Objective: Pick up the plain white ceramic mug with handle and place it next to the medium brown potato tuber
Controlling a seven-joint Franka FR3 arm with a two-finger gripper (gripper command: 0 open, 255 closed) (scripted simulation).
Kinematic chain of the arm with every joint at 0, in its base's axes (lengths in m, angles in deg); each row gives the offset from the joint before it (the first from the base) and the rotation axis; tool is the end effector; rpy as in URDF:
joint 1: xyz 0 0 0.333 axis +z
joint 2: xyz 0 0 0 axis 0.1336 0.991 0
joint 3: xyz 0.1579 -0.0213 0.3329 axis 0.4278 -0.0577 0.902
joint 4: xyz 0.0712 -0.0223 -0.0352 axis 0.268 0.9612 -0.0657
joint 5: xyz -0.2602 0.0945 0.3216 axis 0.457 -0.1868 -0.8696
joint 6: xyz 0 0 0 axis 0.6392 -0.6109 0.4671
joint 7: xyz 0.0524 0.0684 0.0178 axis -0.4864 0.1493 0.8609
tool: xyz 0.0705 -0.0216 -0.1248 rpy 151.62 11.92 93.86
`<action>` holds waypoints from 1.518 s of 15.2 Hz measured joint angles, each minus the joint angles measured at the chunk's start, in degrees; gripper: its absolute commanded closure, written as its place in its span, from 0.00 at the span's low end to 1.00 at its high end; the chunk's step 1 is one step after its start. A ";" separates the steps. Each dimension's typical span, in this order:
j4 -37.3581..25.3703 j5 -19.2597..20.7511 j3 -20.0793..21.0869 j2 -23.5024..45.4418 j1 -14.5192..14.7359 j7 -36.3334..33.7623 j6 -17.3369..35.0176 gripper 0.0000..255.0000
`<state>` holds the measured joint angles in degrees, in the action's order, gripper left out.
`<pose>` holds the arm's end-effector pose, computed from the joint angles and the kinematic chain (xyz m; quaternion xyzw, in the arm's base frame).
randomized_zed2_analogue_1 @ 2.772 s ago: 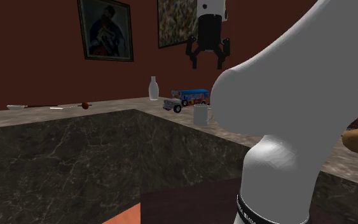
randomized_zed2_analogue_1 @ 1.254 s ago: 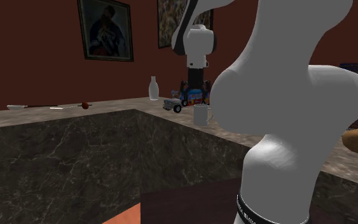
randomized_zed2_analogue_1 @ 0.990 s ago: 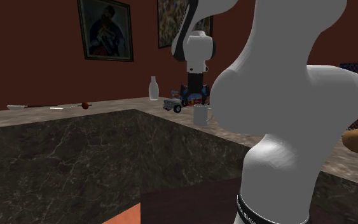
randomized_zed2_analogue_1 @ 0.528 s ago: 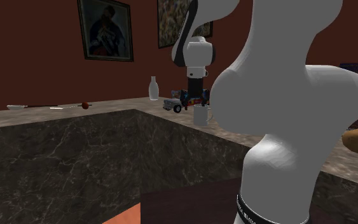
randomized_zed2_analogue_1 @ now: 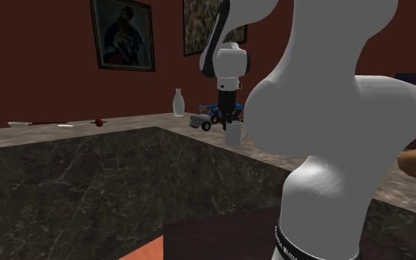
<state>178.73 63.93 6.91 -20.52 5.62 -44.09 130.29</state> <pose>0.5862 -0.0403 0.3564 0.9994 -0.0033 0.0342 0.0066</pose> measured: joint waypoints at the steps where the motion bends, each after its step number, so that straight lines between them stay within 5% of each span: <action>1: 0.00 0.00 0.00 0.00 0.00 0.00 0.00 1.00; 8: -0.38 0.01 -0.03 -0.44 -0.03 0.05 -0.82 1.00; 23: -6.54 0.15 0.07 -5.23 0.09 -0.14 -11.75 1.00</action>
<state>172.19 64.08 6.98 -25.76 5.71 -44.23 118.54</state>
